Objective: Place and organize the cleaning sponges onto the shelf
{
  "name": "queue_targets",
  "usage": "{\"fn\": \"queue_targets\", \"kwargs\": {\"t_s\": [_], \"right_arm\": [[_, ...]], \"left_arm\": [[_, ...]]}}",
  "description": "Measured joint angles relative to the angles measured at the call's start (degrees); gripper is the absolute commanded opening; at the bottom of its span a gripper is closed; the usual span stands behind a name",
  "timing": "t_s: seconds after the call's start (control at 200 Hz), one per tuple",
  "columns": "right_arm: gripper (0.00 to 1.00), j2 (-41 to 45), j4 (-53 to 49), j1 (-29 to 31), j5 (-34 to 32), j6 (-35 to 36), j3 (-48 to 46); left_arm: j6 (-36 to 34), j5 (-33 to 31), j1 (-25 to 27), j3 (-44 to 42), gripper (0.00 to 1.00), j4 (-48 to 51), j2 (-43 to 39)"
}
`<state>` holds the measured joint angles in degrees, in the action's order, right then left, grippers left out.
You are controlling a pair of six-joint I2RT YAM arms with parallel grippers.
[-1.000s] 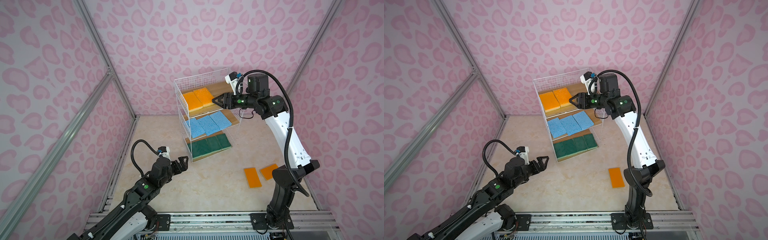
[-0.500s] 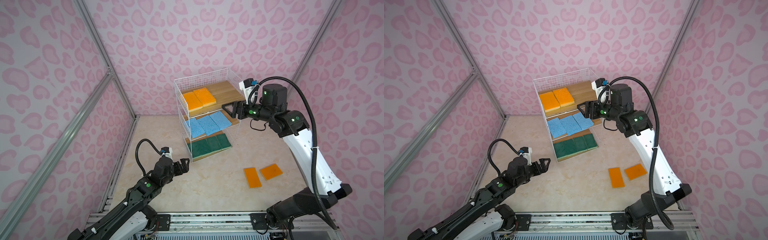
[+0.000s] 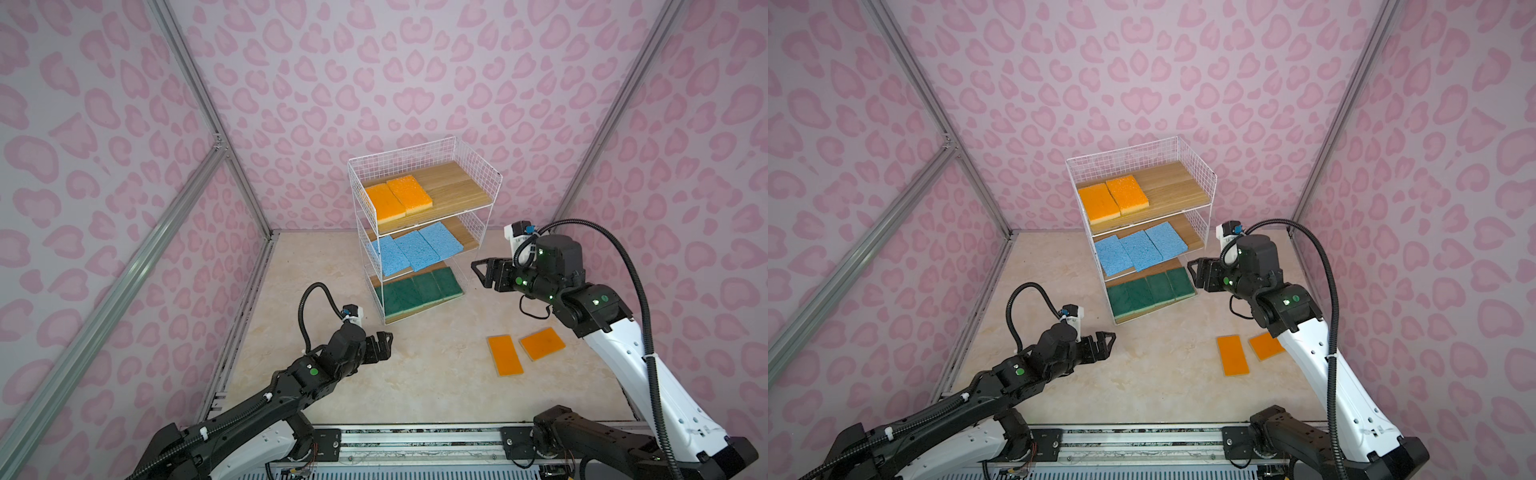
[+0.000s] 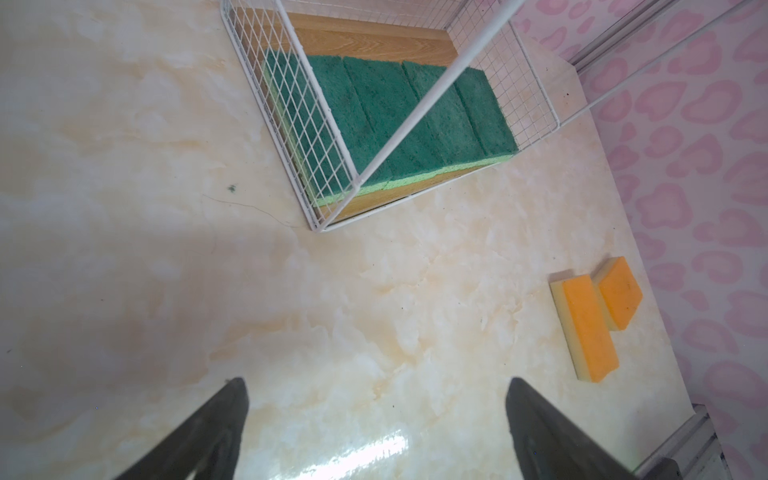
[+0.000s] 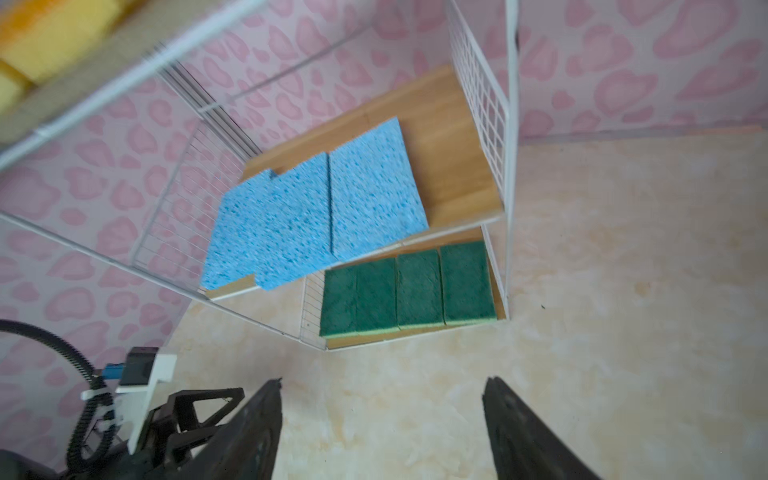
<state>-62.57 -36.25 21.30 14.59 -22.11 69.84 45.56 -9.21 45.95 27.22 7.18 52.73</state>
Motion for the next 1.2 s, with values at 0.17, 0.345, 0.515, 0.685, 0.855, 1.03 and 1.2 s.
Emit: {"fn": "queue_targets", "kwargs": {"t_s": [0.17, 0.345, 0.515, 0.685, 0.855, 1.03, 1.2], "right_arm": [[0.77, 3.85, 1.68, -1.14, -0.92, -2.99, -13.42], [0.77, 6.14, 3.43, -1.49, -1.46, -5.97, -23.23], [0.77, 9.03, 4.2, -2.1, -3.65, -8.41, -30.1], [0.78, 12.31, 4.98, -3.76, -4.48, -10.64, -36.7], [0.77, 12.39, 8.11, -4.11, -1.79, -14.25, -43.41], [0.77, 10.95, 13.84, -2.49, 1.09, -18.34, -48.0], [0.76, 7.26, 20.79, 3.5, 2.14, -22.36, -48.13]], "left_arm": [[1.38, -1.01, 1.4, -0.28, 0.98, -1.51, 1.36], [2.4, -1.27, 1.68, -0.68, 0.98, -2.89, 3.67], [3.04, -1.22, 1.9, -0.72, 0.97, -3.08, 5.55], [3.54, -1.2, 2.03, -1.49, 0.98, -4.37, 5.29], [3.87, -1.25, 2.03, -2.08, 0.97, -4.61, 4.52], [4.13, -1.27, 2.03, -2.8, 0.97, -4.63, 3.82], [4.31, -1.29, 2.03, -3.26, 0.97, -4.66, 3.06]]}}
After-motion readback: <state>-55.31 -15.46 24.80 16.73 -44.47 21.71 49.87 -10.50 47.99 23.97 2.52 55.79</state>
